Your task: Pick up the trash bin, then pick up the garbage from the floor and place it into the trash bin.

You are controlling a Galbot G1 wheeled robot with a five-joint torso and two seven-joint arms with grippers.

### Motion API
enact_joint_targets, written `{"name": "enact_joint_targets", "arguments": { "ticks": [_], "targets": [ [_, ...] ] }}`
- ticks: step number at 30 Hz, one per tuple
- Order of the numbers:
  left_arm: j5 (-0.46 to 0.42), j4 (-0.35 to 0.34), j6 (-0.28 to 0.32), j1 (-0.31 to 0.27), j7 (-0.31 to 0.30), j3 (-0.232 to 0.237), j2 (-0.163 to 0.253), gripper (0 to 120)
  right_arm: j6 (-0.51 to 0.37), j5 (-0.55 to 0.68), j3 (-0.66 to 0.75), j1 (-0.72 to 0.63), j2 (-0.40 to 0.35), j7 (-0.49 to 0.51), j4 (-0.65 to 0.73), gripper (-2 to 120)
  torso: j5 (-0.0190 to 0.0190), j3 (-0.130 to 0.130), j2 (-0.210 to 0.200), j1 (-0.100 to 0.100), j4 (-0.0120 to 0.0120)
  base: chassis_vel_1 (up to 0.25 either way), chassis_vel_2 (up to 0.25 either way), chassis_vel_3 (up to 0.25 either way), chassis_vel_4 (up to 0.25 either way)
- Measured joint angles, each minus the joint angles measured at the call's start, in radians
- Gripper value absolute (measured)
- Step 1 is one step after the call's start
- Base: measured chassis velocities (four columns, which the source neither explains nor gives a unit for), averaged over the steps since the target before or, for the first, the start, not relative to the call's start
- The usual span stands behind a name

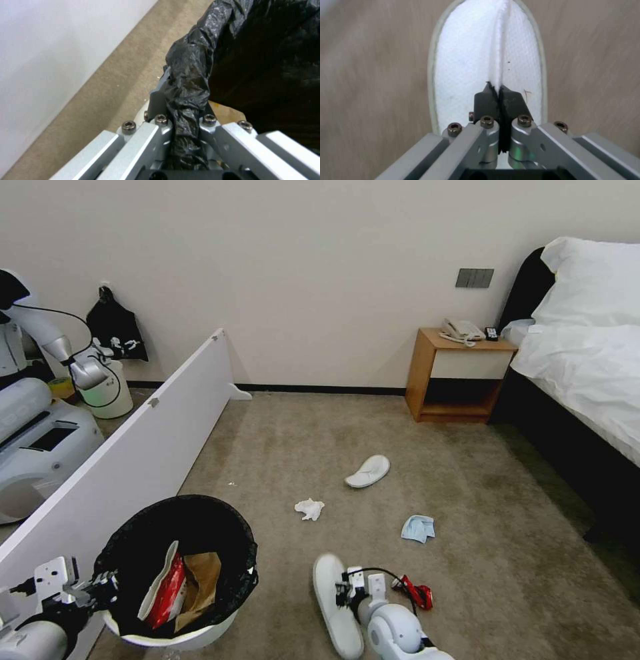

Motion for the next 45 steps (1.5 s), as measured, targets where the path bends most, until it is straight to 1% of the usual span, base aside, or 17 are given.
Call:
{"name": "enact_joint_targets", "arguments": {
  "ticks": [1, 5, 8, 12, 14, 15, 17, 20, 22, 23, 26, 28, 32, 33, 36, 40, 45],
  "targets": [
    [-0.010, 0.000, 0.000, -0.002, -0.002, 0.010, 0.008, 3, 0.048, 0.018, 0.026, -0.012, -0.023, -0.015, 0.071, 0, 0.0003, 0.000, 0.000, 0.000, -0.0001, 0.000, 0.000, 0.000, 0.000],
    [-0.019, 0.000, 0.001, -0.004, -0.005, 0.025, 0.021, 3, 0.102, 0.032, 0.057, -0.028, -0.061, -0.038, 0.161, 0, -0.0001, 0.000, 0.000, 0.000, 0.0002, 0.000, 0.000, 0.000, 0.000],
    [-0.021, 0.002, 0.003, -0.020, -0.007, 0.061, 0.041, 3, 0.174, 0.076, 0.106, -0.044, -0.138, -0.084, 0.317, 0, -0.0001, 0.000, 0.000, 0.000, -0.0002, 0.000, 0.000, 0.000, 0.000],
    [-0.021, 0.002, 0.004, -0.028, -0.010, 0.082, 0.046, 3, 0.209, 0.117, 0.118, -0.038, -0.180, -0.122, 0.382, 0, 0.0003, 0.000, 0.000, 0.000, -0.0002, 0.000, 0.000, 0.000, 0.000],
    [-0.022, -0.002, 0.007, -0.032, -0.015, 0.105, 0.048, 3, 0.284, 0.178, 0.114, 0.003, -0.220, -0.204, 0.440, 0, 0.0002, 0.000, 0.000, 0.000, -0.0001, 0.000, 0.000, 0.000, 0.000],
    [-0.022, -0.002, 0.007, -0.032, -0.015, 0.105, 0.048, 3, 0.284, 0.178, 0.114, 0.003, -0.220, -0.204, 0.440, 0, 0.0002, 0.000, 0.000, 0.000, -0.0001, 0.000, 0.000, 0.000, 0.000],
    [-0.022, -0.007, 0.009, -0.028, -0.017, 0.118, 0.048, 3, 0.314, 0.274, 0.095, 0.061, -0.225, -0.272, 0.484, 0, 0.0000, 0.000, 0.000, 0.000, 0.0001, 0.000, 0.000, 0.000, 0.000],
    [-0.023, -0.009, 0.010, -0.025, -0.017, 0.120, 0.048, 3, 0.328, 0.304, 0.081, 0.082, -0.225, -0.289, 0.492, 0, 0.0001, 0.000, 0.000, 0.000, 0.0002, 0.000, 0.000, 0.000, 0.000],
    [-0.022, -0.014, 0.011, -0.017, -0.018, 0.121, 0.047, 3, 0.411, 0.365, -0.005, 0.194, -0.214, -0.353, 0.498, 0, 0.0001, 0.000, 0.000, 0.000, 0.0003, 0.000, 0.000, 0.000, 0.000],
    [-0.022, -0.014, 0.011, -0.017, -0.018, 0.121, 0.047, 3, 0.411, 0.365, -0.005, 0.194, -0.214, -0.353, 0.498, 0, 0.0001, 0.000, 0.000, 0.000, 0.0003, 0.000, 0.000, 0.000, 0.000],
    [-0.024, -0.018, 0.012, -0.014, -0.017, 0.118, 0.045, 3, 0.464, 0.404, -0.088, 0.286, -0.193, -0.394, 0.488, 0, -0.0001, 0.000, 0.000, 0.000, 0.0002, 0.000, 0.000, 0.000, 0.000],
    [-0.029, -0.020, 0.013, -0.010, -0.015, 0.110, 0.044, 3, 0.501, 0.440, -0.193, 0.390, -0.148, -0.425, 0.464, 0, -0.0002, 0.000, 0.000, 0.000, 0.0003, 0.000, 0.000, 0.000, 0.000],
    [-0.031, -0.022, 0.013, -0.006, -0.015, 0.106, 0.043, 3, 0.510, 0.465, -0.253, 0.444, -0.114, -0.438, 0.444, 0, -0.0004, 0.000, 0.000, 0.000, 0.0004, 0.000, 0.000, 0.000, 0.000],
    [-0.033, -0.027, 0.014, -0.001, -0.015, 0.103, 0.041, 3, 0.512, 0.485, -0.307, 0.489, -0.080, -0.451, 0.424, 0, -0.0003, 0.000, 0.000, 0.000, 0.0004, 0.000, 0.000, 0.000, 0.000],
    [-0.034, -0.031, 0.014, 0.001, -0.015, 0.102, 0.038, 3, 0.509, 0.507, -0.352, 0.516, -0.061, -0.459, 0.413, 0, -0.0003, 0.000, 0.000, 0.000, 0.0000, 0.000, 0.000, 0.000, 0.000],
    [-0.038, -0.032, 0.014, 0.002, -0.015, 0.100, 0.037, 3, 0.505, 0.519, -0.402, 0.527, -0.060, -0.470, 0.406, 0, -0.0002, 0.000, 0.000, 0.000, 0.0000, 0.000, 0.000, 0.000, 0.000],
    [-0.042, -0.034, 0.014, 0.000, -0.015, 0.095, 0.037, 3, 0.502, 0.503, -0.483, 0.516, -0.097, -0.487, 0.393, 0, 0.0000, 0.000, 0.000, 0.000, -0.0001, 0.000, 0.000, 0.000, 0.000]
  ]
}}
